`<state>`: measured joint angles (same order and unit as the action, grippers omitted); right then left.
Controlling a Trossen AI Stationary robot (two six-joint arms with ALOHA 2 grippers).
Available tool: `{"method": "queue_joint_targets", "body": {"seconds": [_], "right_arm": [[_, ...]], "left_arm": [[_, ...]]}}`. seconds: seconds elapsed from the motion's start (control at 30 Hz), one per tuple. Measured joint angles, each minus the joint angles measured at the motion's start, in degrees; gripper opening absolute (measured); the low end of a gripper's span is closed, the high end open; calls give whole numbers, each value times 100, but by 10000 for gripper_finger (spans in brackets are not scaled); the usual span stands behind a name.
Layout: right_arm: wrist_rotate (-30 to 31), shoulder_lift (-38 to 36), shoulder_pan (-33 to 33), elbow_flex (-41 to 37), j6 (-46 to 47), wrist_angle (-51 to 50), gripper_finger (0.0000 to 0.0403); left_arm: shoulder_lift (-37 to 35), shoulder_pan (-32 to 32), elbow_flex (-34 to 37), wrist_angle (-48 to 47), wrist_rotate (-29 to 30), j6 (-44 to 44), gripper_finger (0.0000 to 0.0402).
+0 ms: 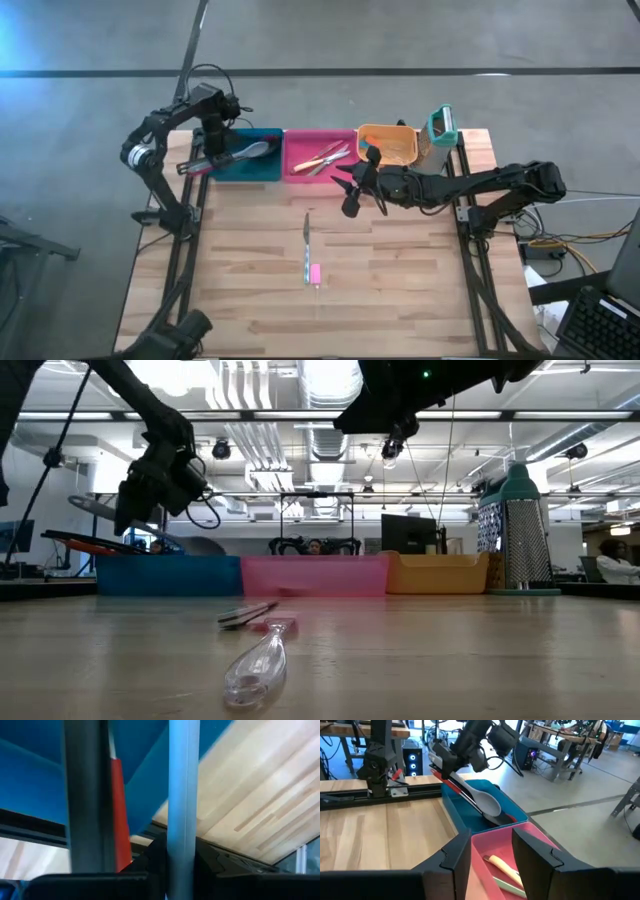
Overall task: Pick & Place Kitchen Items
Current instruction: Put the gray serving spoon into the blue bin
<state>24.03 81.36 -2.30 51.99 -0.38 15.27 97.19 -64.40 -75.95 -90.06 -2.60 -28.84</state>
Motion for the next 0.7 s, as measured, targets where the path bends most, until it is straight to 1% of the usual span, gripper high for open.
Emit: {"method": "queue_joint_targets", "body": {"seconds": [0.1, 0.27, 0.37, 0.43, 0.47, 0.6, 0.7], "right_arm": [[0, 0, -3, 0, -4, 2, 132], [0, 4, -2, -25, -21, 1, 137], [0, 9, 0, -82, -24, -2, 141], [-1, 10, 0, -128, -9, -2, 141], [0, 9, 0, -156, -7, 0, 141], [0, 11, -11, -231, -1, 3, 134], [1, 11, -39, -235, 21, 13, 129]], "left_arm": [[308, -4, -110, 3, 107, 32, 52], [808, -19, -416, 15, 115, 186, 52], [973, -39, -515, 5, 115, 372, 52], [1003, -37, -530, 2, 217, 471, 54], [1003, -36, -530, 2, 256, 519, 63], [932, -35, -530, -2, 99, 617, 135], [875, -35, -542, 0, -14, 751, 175]]}}
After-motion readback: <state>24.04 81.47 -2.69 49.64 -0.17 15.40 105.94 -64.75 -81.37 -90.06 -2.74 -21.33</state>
